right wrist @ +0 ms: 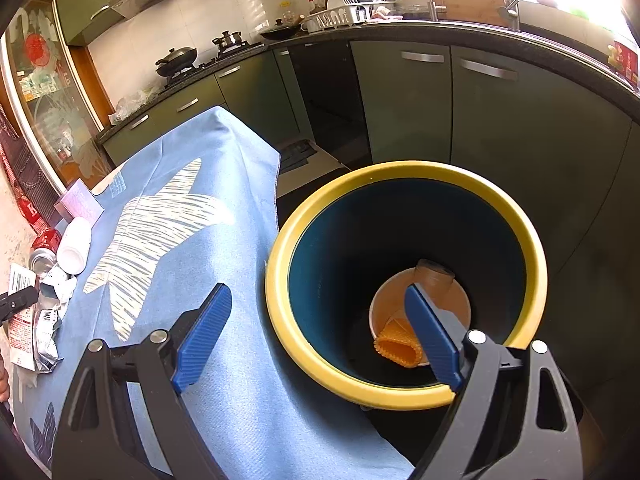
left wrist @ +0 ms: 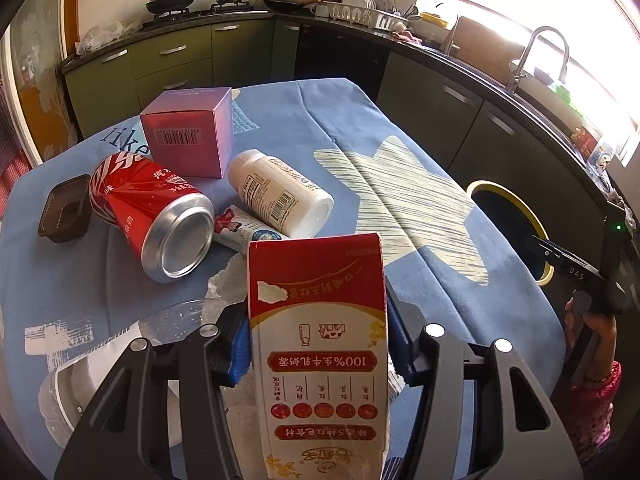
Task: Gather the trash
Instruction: 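Grasp the red-and-white milk carton with the left tool, then carry the milk carton over the bin and open the left tool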
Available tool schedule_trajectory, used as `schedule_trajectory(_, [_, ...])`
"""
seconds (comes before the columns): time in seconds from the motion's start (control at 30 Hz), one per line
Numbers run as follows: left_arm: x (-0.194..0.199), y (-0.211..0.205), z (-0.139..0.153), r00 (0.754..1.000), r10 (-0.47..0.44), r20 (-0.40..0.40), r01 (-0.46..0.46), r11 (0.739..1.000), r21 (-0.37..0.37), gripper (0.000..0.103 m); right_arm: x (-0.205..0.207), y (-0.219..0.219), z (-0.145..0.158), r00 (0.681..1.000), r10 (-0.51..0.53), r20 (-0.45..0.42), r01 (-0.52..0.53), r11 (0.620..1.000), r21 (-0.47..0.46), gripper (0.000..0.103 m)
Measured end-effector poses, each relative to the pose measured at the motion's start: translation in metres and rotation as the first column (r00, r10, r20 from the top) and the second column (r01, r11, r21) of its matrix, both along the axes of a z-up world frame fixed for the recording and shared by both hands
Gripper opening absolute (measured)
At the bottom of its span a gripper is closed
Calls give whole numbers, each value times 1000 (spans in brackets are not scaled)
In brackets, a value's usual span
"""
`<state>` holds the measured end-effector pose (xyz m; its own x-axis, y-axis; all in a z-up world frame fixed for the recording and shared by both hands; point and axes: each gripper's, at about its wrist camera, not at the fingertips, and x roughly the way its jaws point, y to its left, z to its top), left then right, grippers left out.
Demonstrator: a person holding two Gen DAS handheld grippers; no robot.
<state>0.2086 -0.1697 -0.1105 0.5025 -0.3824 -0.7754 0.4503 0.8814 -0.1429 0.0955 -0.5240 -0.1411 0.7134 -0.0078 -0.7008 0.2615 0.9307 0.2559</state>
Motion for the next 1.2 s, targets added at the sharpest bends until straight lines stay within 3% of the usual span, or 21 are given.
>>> schedule_trajectory(0.33, [-19,-6,31,996,-22,84,21,1000,9,52,0,-1,0,1000,6,9,-6,1000,11,83])
schedule_trajectory(0.7, [-49,-41,84,972,-132,195,127,991,40,52,-19,-16,5,998,-26,62,23,999,48,83])
schedule_trajectory(0.93, [-50,-103,96,947,-251,198,246,968,50,52,-49,-49,9,985,-132,107,125,990,65,83])
schedule_trajectory(1.2, [-40,-220,89,885,-444,140,444,896,33,52,-87,-98,1,958,-267,104,258,961,98,84])
